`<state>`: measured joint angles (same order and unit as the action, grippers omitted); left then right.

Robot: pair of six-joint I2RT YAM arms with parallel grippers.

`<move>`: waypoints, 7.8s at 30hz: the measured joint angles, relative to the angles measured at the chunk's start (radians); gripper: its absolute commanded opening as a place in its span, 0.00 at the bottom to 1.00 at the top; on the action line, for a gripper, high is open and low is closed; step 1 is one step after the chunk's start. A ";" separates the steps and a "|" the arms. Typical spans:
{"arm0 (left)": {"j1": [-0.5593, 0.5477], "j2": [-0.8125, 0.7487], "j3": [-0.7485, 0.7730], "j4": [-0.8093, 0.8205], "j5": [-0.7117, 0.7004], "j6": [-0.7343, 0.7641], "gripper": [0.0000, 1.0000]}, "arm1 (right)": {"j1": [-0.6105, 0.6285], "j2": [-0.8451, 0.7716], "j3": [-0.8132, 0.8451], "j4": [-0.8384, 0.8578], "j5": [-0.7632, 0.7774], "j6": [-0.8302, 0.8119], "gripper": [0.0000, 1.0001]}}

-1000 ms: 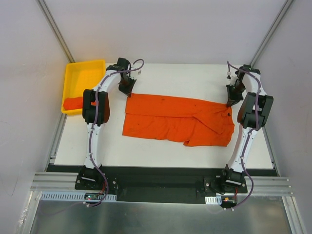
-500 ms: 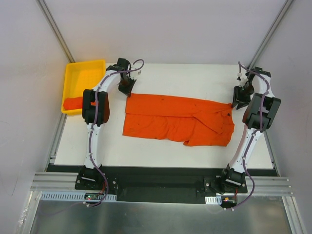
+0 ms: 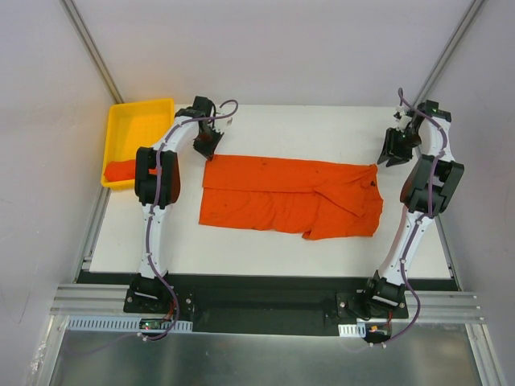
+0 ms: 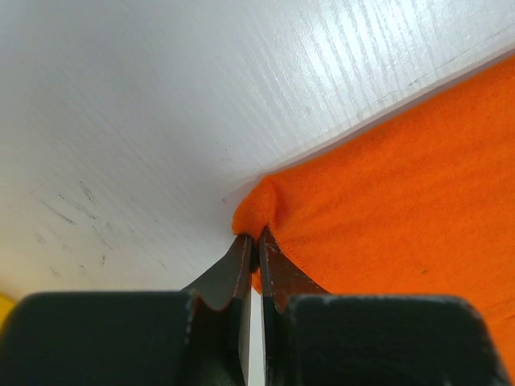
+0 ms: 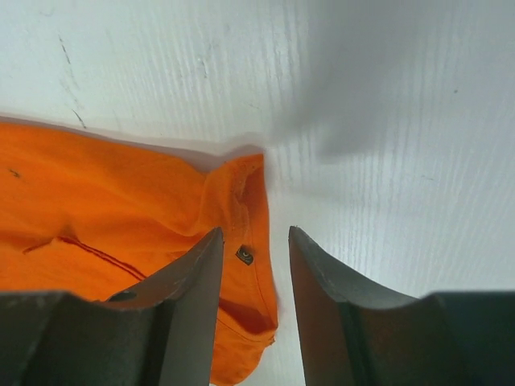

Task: Roll the t-shirts
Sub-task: Move the T-shirt to the center of the board.

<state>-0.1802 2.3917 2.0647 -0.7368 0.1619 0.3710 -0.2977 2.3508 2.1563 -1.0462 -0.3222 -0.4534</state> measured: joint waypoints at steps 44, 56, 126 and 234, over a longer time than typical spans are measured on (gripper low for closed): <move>-0.017 -0.025 -0.018 -0.009 -0.062 0.043 0.31 | -0.002 0.089 0.061 0.151 0.089 0.212 0.55; -0.023 -0.126 0.073 -0.031 -0.055 0.035 0.45 | -0.088 -0.038 -0.013 0.140 0.019 -0.019 0.40; -0.444 0.235 0.425 0.307 0.473 -0.381 0.65 | -0.009 -0.368 -0.525 -0.002 -0.136 -0.185 0.51; -0.547 0.354 0.423 0.513 0.546 -0.615 0.00 | 0.115 -0.198 -0.547 -0.079 0.010 -0.160 0.26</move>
<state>-0.7277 2.7453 2.4874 -0.2234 0.7074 -0.2436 -0.1825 2.1525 1.6093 -1.1255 -0.3126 -0.6132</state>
